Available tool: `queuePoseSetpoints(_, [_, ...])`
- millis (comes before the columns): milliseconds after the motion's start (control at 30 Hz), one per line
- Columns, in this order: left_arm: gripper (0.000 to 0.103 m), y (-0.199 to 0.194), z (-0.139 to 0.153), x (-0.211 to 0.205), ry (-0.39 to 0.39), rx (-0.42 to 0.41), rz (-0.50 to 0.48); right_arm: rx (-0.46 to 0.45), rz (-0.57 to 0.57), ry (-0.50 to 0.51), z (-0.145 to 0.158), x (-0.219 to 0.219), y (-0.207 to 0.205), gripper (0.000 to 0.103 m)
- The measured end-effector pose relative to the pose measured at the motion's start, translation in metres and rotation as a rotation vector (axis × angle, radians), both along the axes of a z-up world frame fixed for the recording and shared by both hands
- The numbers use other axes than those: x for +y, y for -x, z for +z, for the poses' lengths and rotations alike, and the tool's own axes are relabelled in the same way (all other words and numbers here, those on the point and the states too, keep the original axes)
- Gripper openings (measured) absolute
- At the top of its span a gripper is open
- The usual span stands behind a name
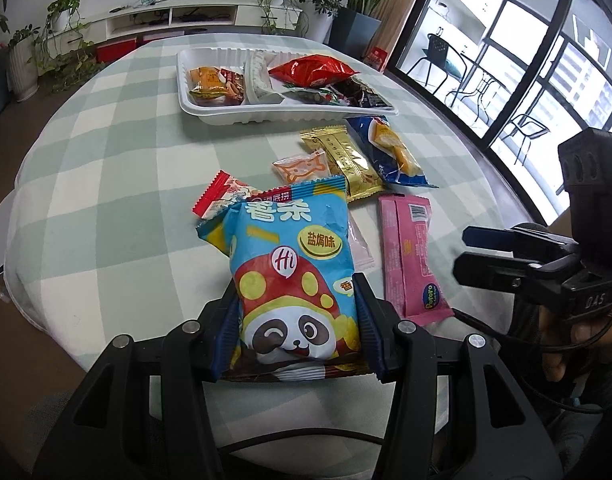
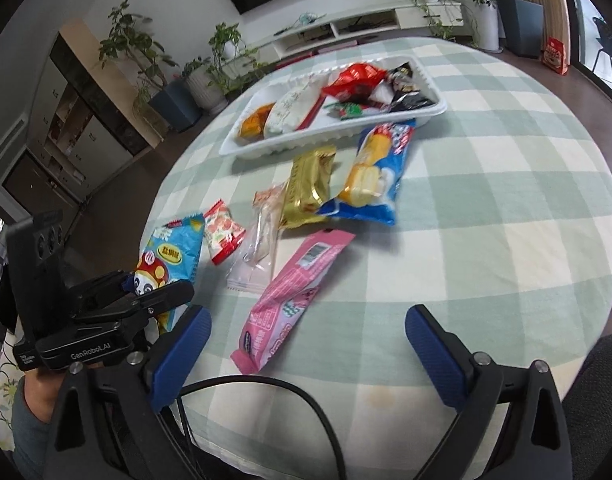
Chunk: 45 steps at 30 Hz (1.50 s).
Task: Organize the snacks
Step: 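Grasp the pink packet with the right gripper while the left gripper holds the panda bag, then carry both packets into the white tray and open both grippers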
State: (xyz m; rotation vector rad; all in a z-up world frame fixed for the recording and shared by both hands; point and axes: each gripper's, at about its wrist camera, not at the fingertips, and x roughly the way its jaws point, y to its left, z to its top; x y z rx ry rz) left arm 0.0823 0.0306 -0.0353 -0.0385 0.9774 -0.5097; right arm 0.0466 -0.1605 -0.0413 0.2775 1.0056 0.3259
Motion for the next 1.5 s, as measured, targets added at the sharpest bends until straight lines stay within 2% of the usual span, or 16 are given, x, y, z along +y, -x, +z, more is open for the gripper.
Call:
queuePoseSetpoints(100, [0.049, 0.002, -0.001, 0.001, 0.011, -0.001, 0.003, 0.045, 0.011, 0.004, -0.009, 0.012, -0.012, 0.087])
queuePoseSetpoints(200, [0.049, 0.002, -0.002, 0.003, 0.022, 0.003, 0.005, 0.061, 0.005, 0.000, -0.014, 0.019, -0.024, 0.082])
queuePoseSetpoints(367, [0.049, 0.001, -0.004, 0.002, 0.027, 0.009, -0.003, 0.039, 0.006, 0.062, -0.016, 0.030, -0.035, 0.077])
queuePoseSetpoints(533, [0.049, 0.001, -0.005, 0.002, 0.033, 0.011, -0.003, -0.005, 0.027, 0.146, -0.017, 0.034, -0.034, 0.063])
queuePoseSetpoints(667, [0.049, 0.001, -0.005, 0.002, 0.035, 0.012, -0.007, -0.012, 0.049, 0.182, -0.017, 0.034, -0.033, 0.056])
queuePoseSetpoints(867, [0.049, 0.000, -0.006, 0.001, 0.035, 0.015, -0.008, -0.001, 0.084, 0.177, -0.016, 0.027, -0.026, 0.035])
queuePoseSetpoints(1000, [0.049, 0.000, -0.006, 0.001, 0.033, 0.017, -0.009, 0.017, 0.099, 0.187, -0.016, 0.028, -0.025, 0.035])
queuePoseSetpoints(1100, [0.049, 0.000, -0.006, 0.001, 0.034, 0.017, -0.008, 0.032, 0.089, 0.182, -0.015, 0.030, -0.028, 0.041])
queuePoseSetpoints(1267, [0.049, 0.000, -0.007, 0.001, 0.034, 0.018, -0.009, 0.007, 0.115, 0.226, -0.017, 0.041, -0.029, 0.044])
queuePoseSetpoints(1367, [0.049, 0.000, -0.007, 0.000, 0.034, 0.017, -0.008, -0.008, 0.128, 0.253, -0.017, 0.042, -0.026, 0.038])
queuePoseSetpoints(1433, [0.049, 0.000, -0.008, 0.000, 0.037, 0.014, -0.008, -0.002, 0.124, 0.234, -0.017, 0.037, -0.026, 0.030])
queuePoseSetpoints(1500, [0.049, 0.000, -0.008, 0.001, 0.043, 0.010, -0.007, 0.006, 0.118, 0.203, -0.017, 0.032, -0.024, 0.029])
